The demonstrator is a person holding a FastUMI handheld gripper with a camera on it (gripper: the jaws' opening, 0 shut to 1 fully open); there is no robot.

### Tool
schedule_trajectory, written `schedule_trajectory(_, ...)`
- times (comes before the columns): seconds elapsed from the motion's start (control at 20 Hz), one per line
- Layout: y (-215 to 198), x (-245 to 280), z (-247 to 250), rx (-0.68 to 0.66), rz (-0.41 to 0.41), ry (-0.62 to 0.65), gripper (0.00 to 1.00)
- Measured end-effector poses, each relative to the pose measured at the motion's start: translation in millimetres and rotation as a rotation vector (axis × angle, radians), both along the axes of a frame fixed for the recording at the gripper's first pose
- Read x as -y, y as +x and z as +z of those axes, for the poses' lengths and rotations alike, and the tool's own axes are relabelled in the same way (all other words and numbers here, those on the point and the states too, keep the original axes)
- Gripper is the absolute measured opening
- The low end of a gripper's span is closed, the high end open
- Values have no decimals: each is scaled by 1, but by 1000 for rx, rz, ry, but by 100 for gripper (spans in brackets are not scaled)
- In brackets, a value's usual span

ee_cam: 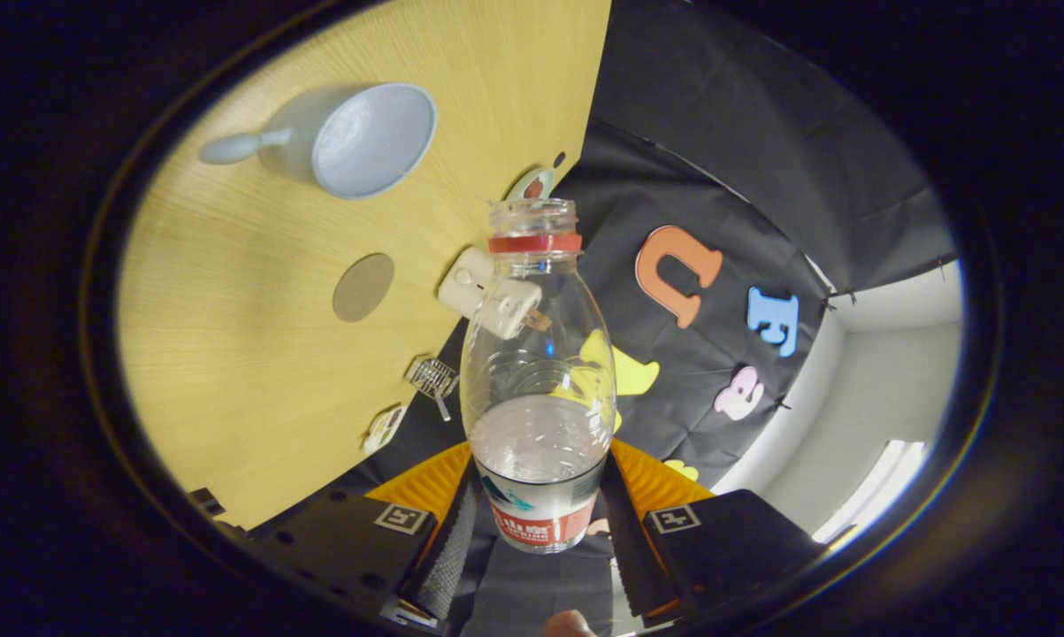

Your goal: Take the bottle from table, then pour the juice into the cup, finally place the bottle on the coaster

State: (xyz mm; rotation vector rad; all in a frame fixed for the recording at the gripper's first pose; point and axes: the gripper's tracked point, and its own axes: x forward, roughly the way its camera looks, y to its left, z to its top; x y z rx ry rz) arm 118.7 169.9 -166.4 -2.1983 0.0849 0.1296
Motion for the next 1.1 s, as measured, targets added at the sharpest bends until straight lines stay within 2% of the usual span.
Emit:
schedule_trajectory(0.3,-2,0,5,3,-2,22,76)
schedule_trajectory(0.6,-3,18,-5,-58,-57,220,76)
schedule_trajectory(0.85,-13,31,-12,-154,-136,505,76)
schedule_trajectory(1.1,-31,38,-15,-273,-188,858,77)
